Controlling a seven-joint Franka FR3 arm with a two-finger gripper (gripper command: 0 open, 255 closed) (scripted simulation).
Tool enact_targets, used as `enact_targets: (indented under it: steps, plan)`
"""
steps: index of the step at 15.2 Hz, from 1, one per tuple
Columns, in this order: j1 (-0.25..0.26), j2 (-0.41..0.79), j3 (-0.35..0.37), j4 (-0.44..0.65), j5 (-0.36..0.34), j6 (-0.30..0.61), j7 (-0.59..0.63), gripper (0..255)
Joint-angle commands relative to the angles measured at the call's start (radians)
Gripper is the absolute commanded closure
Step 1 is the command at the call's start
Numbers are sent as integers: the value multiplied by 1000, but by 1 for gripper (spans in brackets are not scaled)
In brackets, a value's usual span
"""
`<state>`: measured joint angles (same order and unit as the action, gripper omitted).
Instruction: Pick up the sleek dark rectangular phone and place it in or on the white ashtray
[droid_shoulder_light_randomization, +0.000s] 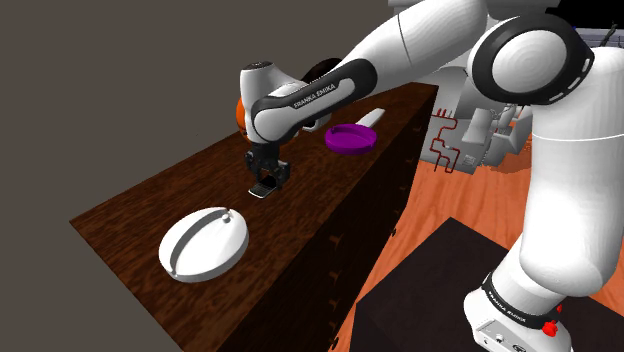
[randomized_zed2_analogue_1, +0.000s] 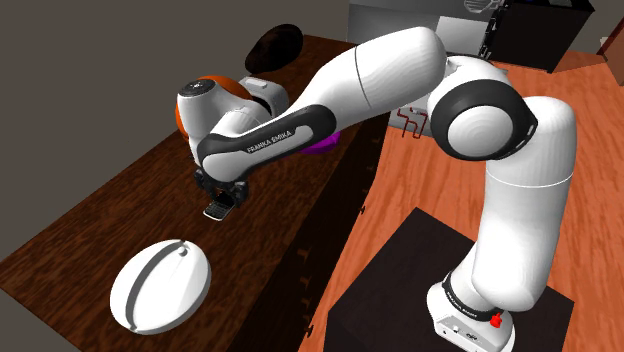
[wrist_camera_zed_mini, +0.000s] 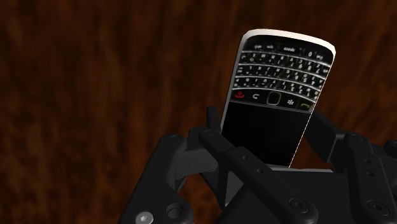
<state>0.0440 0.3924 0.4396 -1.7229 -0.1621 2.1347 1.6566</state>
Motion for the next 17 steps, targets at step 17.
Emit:
enact_targets:
  steps: [17]
  plan:
    - [-4,-62,17,145,36,-202,-21,255]
